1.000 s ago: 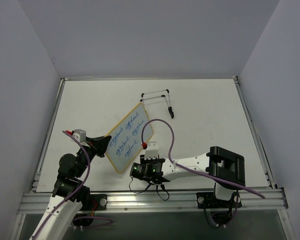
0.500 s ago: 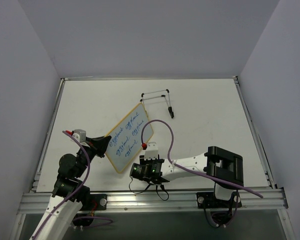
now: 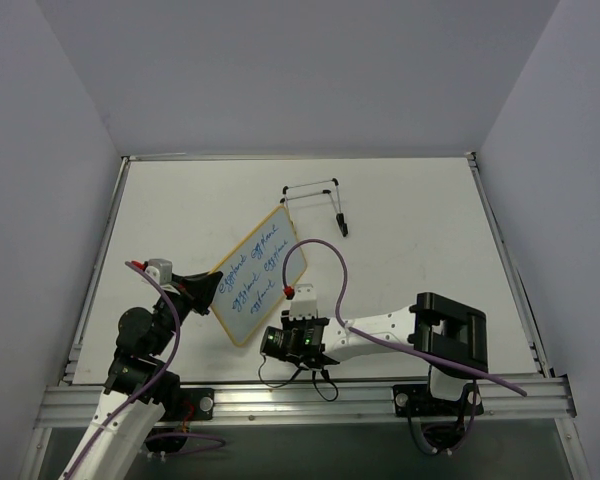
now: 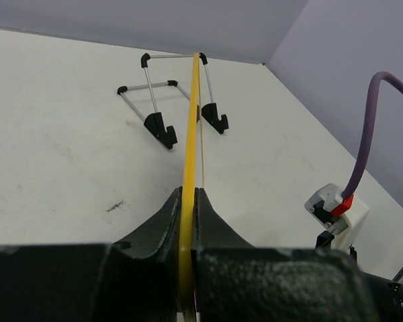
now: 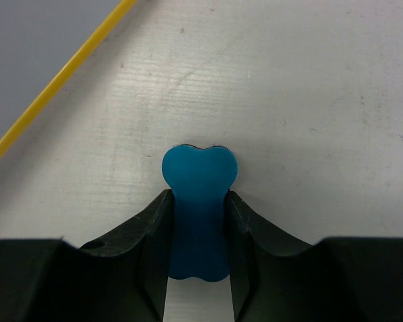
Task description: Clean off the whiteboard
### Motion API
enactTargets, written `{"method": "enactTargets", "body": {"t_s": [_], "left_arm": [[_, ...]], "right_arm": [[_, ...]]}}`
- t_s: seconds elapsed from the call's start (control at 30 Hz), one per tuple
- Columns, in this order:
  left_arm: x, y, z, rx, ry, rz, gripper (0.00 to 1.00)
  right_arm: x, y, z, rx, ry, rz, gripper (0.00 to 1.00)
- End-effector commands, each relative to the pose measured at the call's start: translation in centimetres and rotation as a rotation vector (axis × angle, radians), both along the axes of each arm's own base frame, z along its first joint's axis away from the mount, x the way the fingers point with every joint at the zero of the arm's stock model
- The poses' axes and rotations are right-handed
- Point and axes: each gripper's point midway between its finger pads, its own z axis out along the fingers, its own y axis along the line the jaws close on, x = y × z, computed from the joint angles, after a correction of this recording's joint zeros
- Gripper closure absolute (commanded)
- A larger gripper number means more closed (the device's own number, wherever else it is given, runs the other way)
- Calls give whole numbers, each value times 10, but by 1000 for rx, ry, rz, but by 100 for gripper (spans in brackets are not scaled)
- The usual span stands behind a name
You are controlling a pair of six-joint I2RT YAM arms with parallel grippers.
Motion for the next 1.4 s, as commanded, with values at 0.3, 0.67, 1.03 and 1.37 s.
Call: {"method": "enactTargets", "body": {"t_s": [0.3,0.67,1.03,1.37], "left_arm": [[4,2,-20,60,62,10,98],[3,4,-23,49,98,26,98],[6,-5,-27,67,117,-17,98],[5,-6,-26,64,108,-24,98]], "right_arm": [[33,-7,126,67,-306,133,78],[75,-13,244,372,-592,368,82],[92,73,250,484,-640,544,84],[86,112,216,575,-620,571,87]]}}
